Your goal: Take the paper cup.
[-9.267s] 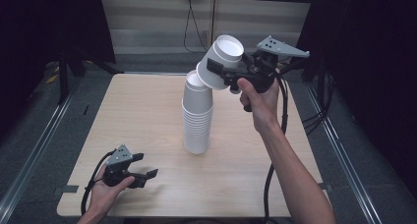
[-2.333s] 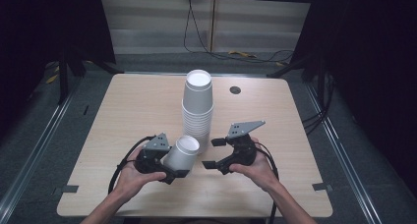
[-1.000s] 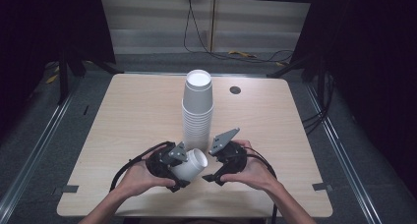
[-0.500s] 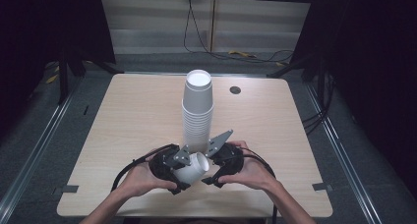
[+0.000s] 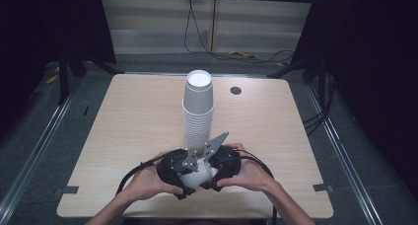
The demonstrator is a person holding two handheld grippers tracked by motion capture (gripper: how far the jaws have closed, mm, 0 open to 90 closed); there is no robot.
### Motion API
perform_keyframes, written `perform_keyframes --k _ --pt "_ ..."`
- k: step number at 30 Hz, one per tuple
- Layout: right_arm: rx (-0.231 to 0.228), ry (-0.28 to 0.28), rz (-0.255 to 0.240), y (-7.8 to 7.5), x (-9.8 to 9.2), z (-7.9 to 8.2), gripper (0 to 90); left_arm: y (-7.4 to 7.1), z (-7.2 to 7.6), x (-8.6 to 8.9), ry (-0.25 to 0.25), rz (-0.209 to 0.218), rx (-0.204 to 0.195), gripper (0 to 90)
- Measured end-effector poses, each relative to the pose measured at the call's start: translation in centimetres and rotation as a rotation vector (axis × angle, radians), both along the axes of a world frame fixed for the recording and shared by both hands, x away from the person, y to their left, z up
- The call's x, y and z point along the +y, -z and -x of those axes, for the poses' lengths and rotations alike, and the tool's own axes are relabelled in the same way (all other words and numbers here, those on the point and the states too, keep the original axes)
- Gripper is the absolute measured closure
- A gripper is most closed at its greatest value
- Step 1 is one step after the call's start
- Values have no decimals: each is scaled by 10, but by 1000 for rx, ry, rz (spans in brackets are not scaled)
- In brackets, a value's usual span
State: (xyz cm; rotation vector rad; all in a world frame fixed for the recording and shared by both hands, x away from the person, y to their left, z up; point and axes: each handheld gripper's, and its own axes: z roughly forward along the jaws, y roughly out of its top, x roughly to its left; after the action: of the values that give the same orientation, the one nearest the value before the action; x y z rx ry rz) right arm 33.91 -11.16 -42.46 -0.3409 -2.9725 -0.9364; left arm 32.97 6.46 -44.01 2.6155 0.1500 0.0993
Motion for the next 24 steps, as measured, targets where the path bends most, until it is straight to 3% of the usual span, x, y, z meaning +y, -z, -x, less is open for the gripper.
perform_keyframes --k 1,4,5,7,8,9,10,11,13,16,17,19,21,24 --pt "6 4 -1 0 0 0 163 -2 -1 0 29 -31 -1 145" --pt "15 -4 -5 -1 0 0 166 -1 1 -1 40 -37 -4 145" --pt "24 -15 -9 -1 1 0 179 1 3 -3 14 -6 5 145" --pt "36 -17 -7 0 1 0 187 -2 1 -4 58 -37 -18 145" --pt "40 -23 -5 0 1 0 194 -3 2 -6 55 -28 -13 144" --pt "47 -24 -3 0 2 0 194 -4 2 -6 69 -52 -27 144" --pt "39 -18 -7 0 2 1 201 -2 5 -7 43 -10 -11 144" --pt "46 -27 -12 -1 1 1 208 -2 4 -6 66 -20 -16 143" --pt "53 -25 -21 -2 -1 2 217 -2 5 -4 73 10 -17 142" --pt "51 -25 -23 -3 -2 2 224 -2 5 -3 87 15 -29 137" --pt "46 -31 -29 -3 -2 2 225 0 7 -3 66 42 -22 136" --pt "56 -30 -22 -3 -3 3 227 -1 5 -2 95 34 -32 132" --pt "52 -32 -28 -4 -4 3 228 0 6 -1 77 67 -26 129" --pt "53 -35 -29 -6 -5 3 230 -1 7 0 66 82 -37 125"
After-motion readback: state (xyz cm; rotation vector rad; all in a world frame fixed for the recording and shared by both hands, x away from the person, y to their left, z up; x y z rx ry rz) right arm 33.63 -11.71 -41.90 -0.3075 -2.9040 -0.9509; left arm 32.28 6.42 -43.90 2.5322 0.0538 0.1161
